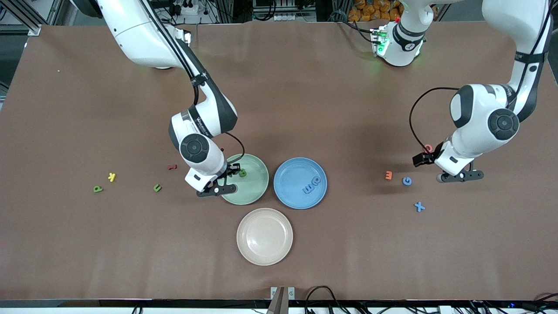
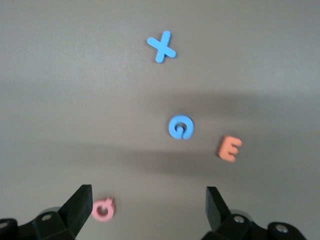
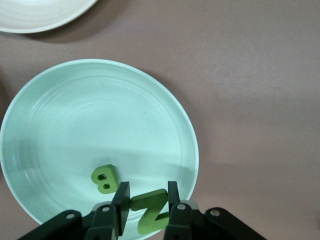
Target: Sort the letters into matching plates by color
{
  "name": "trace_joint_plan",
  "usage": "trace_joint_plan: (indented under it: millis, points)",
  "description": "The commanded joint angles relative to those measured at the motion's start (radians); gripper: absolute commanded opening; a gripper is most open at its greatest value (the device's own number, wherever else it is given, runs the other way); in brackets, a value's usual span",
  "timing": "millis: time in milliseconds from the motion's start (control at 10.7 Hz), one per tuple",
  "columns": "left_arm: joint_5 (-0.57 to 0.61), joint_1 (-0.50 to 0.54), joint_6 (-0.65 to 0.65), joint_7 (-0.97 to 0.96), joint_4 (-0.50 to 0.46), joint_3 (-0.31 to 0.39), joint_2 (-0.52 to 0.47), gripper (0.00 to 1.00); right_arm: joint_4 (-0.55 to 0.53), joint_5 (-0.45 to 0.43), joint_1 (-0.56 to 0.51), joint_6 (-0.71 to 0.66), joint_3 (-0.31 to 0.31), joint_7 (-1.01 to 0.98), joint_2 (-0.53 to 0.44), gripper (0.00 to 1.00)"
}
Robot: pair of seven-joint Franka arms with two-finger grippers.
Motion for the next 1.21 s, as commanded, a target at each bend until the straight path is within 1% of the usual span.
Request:
trace_joint_plan:
  millis: [0,93,280,467,653,747,840,933,1120]
  points:
    - [0.027,0.009,0.109,-0.019,0.006,-0.009,0.07,1.0,0.04,0.054,0.002,-0.017,-0.003,0.004,0.02,0.59]
    - [0.027,0.005,0.141,-0.017,0.008,-0.011,0.092,1.0,0.044,0.059,0.002,-0.017,-0.003,0.004,0.018,1.0]
    - [0.025,-0.018,0.206,-0.019,0.008,-0.011,0.133,1.0,0.046,0.059,-0.002,-0.019,-0.003,0.002,0.014,1.0]
    - [0.033,-0.021,0.252,-0.013,0.008,-0.011,0.182,1.0,0.046,0.05,-0.014,-0.061,-0.009,-0.006,0.0,1.0]
    - [0.112,-0.015,0.266,-0.009,0.023,-0.012,0.213,1.0,0.05,0.051,-0.021,-0.107,-0.068,-0.006,-0.016,1.0]
    - [0.137,-0.014,0.266,-0.008,0.038,-0.012,0.228,1.0,0.049,0.056,-0.045,-0.109,-0.081,0.001,-0.025,1.0]
    - [0.139,-0.014,0.266,-0.008,0.055,-0.012,0.245,1.0,0.05,0.057,-0.074,-0.118,-0.093,0.004,-0.028,1.0]
    - [0.139,-0.017,0.266,-0.008,0.063,-0.012,0.254,1.0,0.05,0.061,-0.08,-0.12,-0.126,0.007,-0.031,1.0]
    - [0.139,-0.014,0.267,-0.008,0.078,-0.012,0.265,1.0,0.044,0.083,-0.1,-0.12,-0.171,0.051,-0.034,1.0]
